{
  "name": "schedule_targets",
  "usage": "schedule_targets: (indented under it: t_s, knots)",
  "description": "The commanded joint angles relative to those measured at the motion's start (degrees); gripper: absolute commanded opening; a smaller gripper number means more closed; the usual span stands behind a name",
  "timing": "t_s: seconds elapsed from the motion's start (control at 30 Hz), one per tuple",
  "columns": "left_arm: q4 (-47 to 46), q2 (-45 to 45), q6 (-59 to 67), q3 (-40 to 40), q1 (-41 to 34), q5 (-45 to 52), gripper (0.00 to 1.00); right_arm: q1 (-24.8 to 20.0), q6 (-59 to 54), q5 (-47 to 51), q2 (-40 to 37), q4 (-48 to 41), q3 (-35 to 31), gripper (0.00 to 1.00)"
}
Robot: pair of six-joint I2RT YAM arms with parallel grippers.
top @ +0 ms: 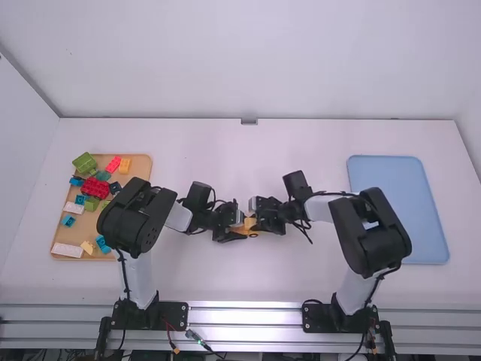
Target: Assemble lego blocks to make yellow taxi
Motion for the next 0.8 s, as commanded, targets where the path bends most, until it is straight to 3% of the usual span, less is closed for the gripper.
schedule_targets:
  t_s: [0.0,0.53,0.77]
  knots:
    - [-0.46,0.74,0.83,0.46,0.13,0.24,0.57,-0.46,0.02,1.68,0.94,-0.44,0.85,0.0]
    - [-0.44,0.74,0.85,0.46,0.15,0.42,0.6,-0.46,0.0,2.51,0.94,-0.63,0.85,0.0]
    - [-0.46,0.74,0.83,0.46,0.15,0.39,0.58,-0.46,0.0,2.51,0.94,-0.42,0.85,0.29]
